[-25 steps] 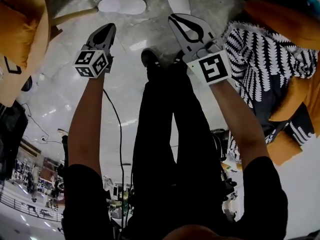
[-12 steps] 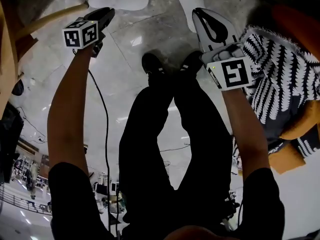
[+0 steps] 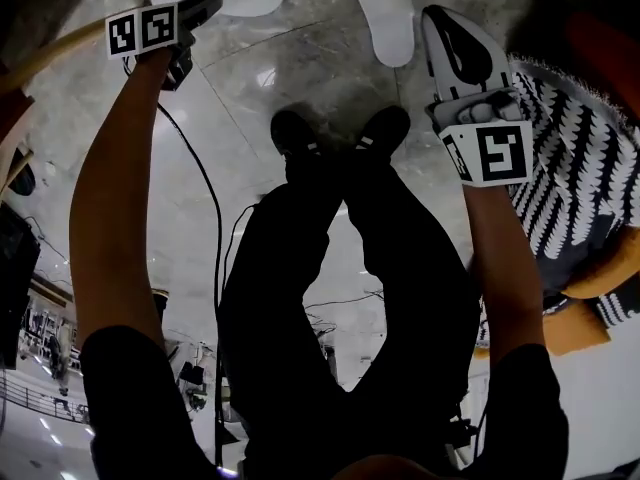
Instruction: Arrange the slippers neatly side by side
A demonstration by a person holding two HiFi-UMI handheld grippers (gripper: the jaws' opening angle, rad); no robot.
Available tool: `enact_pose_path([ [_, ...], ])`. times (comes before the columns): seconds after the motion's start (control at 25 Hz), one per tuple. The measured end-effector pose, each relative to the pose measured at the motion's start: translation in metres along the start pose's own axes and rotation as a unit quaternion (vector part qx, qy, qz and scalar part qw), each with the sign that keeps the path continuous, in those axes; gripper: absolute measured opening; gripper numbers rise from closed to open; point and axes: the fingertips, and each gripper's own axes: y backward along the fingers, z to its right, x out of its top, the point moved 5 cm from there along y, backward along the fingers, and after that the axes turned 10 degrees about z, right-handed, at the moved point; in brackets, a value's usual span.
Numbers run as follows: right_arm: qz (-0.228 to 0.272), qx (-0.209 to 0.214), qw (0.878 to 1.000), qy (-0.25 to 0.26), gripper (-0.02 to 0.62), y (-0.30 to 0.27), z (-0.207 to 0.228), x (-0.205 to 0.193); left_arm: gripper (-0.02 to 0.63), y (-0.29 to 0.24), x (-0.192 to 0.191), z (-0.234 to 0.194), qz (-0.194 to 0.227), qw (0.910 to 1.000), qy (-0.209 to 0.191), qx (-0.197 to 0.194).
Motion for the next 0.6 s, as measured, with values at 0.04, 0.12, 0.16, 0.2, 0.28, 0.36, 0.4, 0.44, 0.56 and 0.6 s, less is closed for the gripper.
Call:
enact_pose_path([
  [0.04, 0.0, -0.003, 1.0, -0.002, 0.041, 0.003, 0.002, -0.003, 0.164, -0.004, -0.002, -0.002, -0.005, 1.0, 0.004, 0.005],
  [0.12, -0.001, -0.01, 1.0, -0.011, 0.041, 0.008, 0.005, -0.008, 0.164, -0.013, -0.005, -0.004, -0.018, 0.9997, 0.006, 0.015],
  [0.16, -0.001, -0.014, 1.0, -0.015, 0.043, 0.011, 0.007, -0.011, 0.161, -0.017, -0.007, -0.004, -0.022, 0.9995, 0.01, 0.019],
  [0.2, -0.001, -0.019, 1.0, -0.019, 0.043, 0.013, 0.009, -0.012, 0.131, -0.019, -0.007, -0.003, -0.022, 0.9994, 0.015, 0.023],
  [0.28, 0.0, -0.026, 0.999, -0.024, 0.041, 0.016, 0.011, -0.014, 0.057, -0.02, -0.005, -0.003, -0.015, 0.9991, 0.022, 0.034],
  [0.36, 0.001, -0.029, 0.999, -0.026, 0.041, 0.015, 0.012, -0.012, 0.021, -0.017, -0.005, -0.002, -0.014, 0.9988, 0.021, 0.041],
  [0.4, 0.001, -0.029, 0.999, -0.026, 0.041, 0.015, 0.012, -0.01, 0.015, -0.015, -0.004, -0.001, -0.014, 0.9988, 0.023, 0.041],
  [0.44, 0.002, -0.028, 0.999, -0.026, 0.041, 0.014, 0.012, -0.008, 0.015, -0.013, -0.003, 0.001, -0.011, 0.9988, 0.03, 0.038],
  [0.56, 0.007, -0.028, 0.999, -0.025, 0.041, 0.012, 0.014, 0.006, 0.014, -0.002, 0.006, 0.013, 0.02, 0.9963, 0.08, 0.022],
  [0.6, 0.008, -0.028, 0.999, -0.025, 0.043, 0.012, 0.014, 0.011, 0.014, 0.002, 0.007, 0.018, 0.036, 0.9936, 0.106, 0.017],
])
